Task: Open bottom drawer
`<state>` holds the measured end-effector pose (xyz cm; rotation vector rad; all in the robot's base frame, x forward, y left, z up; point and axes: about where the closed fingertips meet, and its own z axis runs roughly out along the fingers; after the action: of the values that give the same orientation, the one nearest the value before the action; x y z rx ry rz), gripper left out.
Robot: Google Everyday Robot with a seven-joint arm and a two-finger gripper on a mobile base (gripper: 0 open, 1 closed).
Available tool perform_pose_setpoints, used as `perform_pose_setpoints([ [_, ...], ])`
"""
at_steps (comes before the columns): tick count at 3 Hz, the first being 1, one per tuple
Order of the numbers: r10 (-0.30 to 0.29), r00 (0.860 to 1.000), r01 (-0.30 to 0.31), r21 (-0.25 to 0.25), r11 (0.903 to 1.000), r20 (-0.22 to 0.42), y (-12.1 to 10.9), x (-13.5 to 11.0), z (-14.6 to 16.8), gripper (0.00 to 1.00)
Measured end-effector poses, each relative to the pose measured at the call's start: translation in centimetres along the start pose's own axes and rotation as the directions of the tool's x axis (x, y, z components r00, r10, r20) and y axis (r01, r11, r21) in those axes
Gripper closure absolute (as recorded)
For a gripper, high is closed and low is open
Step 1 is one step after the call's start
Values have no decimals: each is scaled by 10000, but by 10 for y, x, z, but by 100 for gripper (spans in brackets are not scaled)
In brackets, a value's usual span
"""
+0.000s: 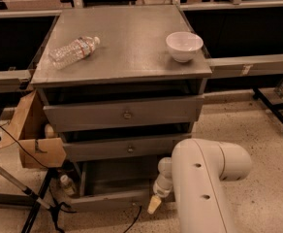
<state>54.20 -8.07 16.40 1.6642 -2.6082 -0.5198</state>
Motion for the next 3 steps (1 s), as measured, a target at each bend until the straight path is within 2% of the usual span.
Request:
perform_pose_setpoints([
  [1, 1, 10000, -1, 2, 10000, 0, -2, -1, -2, 47],
  [2, 26, 10000, -26, -3, 10000, -18, -3, -1, -4, 80],
  [3, 270, 9994, -271, -56, 9996, -193, 13, 16, -3, 0],
])
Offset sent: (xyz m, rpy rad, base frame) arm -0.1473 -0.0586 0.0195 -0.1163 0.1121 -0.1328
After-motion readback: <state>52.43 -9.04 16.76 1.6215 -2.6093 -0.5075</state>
